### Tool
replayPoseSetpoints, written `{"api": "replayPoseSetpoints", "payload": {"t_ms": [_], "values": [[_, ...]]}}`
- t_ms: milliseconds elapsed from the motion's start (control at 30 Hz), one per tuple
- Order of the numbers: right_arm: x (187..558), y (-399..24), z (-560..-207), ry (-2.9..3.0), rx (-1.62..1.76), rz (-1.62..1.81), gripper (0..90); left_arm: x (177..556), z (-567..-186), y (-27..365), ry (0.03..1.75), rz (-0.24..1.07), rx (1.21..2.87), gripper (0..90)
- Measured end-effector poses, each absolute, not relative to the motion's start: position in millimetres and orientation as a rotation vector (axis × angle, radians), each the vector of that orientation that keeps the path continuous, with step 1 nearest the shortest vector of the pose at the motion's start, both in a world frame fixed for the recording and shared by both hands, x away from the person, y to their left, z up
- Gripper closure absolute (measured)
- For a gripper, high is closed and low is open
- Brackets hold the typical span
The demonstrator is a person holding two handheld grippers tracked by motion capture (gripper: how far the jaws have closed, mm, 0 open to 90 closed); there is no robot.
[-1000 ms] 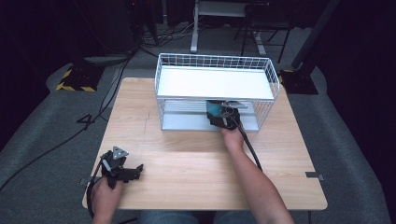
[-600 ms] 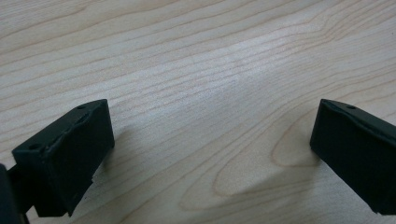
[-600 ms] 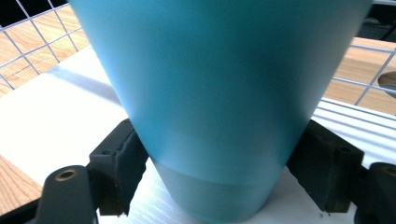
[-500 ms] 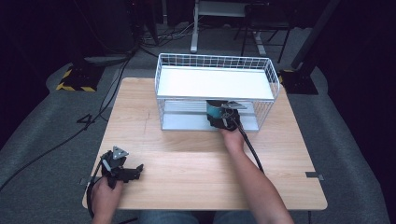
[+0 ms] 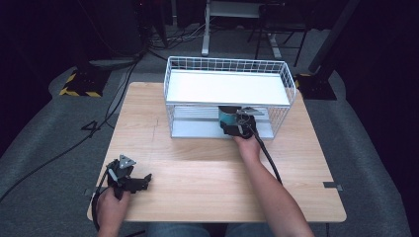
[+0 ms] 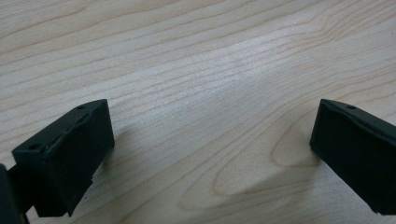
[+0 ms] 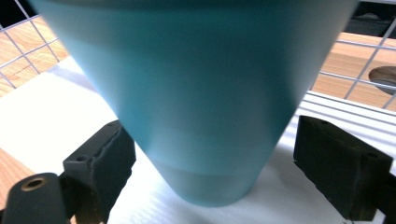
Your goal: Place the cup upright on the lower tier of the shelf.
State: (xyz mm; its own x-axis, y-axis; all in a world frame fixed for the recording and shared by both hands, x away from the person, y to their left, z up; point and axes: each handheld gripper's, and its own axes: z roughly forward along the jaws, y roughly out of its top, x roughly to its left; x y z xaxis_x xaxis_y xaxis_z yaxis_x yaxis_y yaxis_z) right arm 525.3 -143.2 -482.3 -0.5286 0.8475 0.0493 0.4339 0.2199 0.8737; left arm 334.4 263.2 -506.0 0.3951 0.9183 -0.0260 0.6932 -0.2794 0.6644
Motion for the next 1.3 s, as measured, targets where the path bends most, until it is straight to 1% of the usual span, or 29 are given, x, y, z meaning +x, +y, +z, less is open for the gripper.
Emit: {"api": "replayPoseSetpoints", "payload": {"t_ms": [333,800,1300], "values": [[503,-156,-470,2.073,1.172,1.247,12.2,334,-506,263,1.373,0.492,2.059,0.1],[463,-184,-445,2.145,1.14,1.262,12.4,334,-506,263,1.372,0.492,2.061,0.1],[419,-226,-429,2.183,1.097,1.258,13.6,334,-506,263,1.372,0.492,2.061,0.1]]}}
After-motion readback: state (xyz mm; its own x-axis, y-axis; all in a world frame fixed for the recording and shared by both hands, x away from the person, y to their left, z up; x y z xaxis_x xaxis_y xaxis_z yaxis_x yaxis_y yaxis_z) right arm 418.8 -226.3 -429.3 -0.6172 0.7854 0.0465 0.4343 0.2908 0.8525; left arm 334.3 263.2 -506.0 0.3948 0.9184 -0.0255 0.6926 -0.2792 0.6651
